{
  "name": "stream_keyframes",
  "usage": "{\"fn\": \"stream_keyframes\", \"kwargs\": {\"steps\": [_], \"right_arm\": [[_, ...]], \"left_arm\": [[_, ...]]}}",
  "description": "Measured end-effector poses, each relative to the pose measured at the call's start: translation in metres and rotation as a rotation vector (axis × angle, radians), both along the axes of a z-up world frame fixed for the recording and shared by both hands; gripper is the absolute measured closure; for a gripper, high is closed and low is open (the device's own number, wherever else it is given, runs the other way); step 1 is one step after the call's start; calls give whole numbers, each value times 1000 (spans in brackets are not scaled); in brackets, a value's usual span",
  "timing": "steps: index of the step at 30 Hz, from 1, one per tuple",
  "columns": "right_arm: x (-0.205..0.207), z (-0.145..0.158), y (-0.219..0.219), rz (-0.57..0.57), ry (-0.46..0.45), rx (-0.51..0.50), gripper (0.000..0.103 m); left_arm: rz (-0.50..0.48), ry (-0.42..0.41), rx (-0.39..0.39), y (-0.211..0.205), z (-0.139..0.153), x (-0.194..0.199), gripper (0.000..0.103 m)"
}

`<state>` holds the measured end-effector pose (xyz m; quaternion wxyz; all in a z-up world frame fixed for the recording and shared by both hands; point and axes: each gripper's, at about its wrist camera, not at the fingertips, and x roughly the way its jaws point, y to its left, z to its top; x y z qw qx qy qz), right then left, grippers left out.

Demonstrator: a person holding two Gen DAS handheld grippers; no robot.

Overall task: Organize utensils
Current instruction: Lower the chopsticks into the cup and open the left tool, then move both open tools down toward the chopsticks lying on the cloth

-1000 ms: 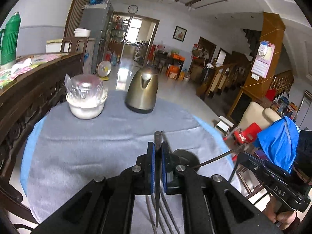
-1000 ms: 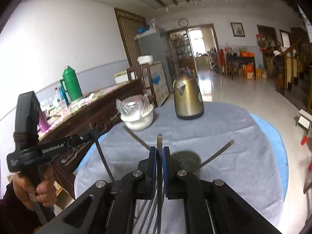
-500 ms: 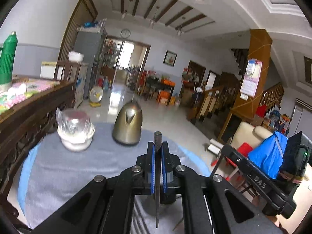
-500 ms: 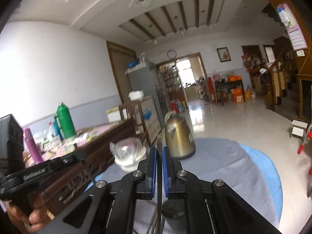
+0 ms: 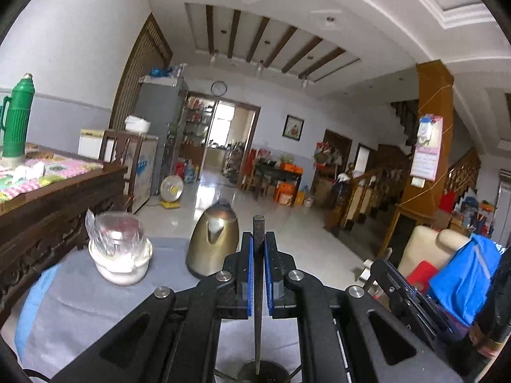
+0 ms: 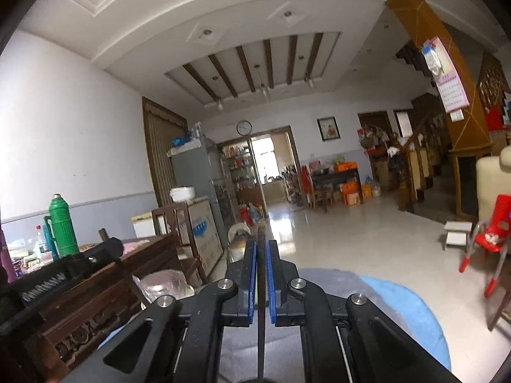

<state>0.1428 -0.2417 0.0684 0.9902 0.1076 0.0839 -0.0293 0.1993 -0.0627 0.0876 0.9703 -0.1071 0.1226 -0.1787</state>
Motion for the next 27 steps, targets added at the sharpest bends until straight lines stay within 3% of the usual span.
{"fn": "stream_keyframes", "kwargs": {"steps": [7,13,15,22,25,27], "right_arm": [[5,-23,0,51,92,-2,96],[-4,-36,-16,91,165,76,95],[-8,-36,-20,96,177,91,95],[-47,-21,-33,105,137,135,86],[-72,-18,-39,101,107,148,74],[-88,-12,-38,104,84,152,58]], "left_arm": [[-14,106,71,-13,-40,17,96],[-32,125,92,-10,-37,2,95],[-41,116,114,-7,-32,-8,78],[-34,72,185,14,-21,-56,48],[-28,95,209,26,-28,-75,39],[-33,123,222,33,-38,-86,36]]}}
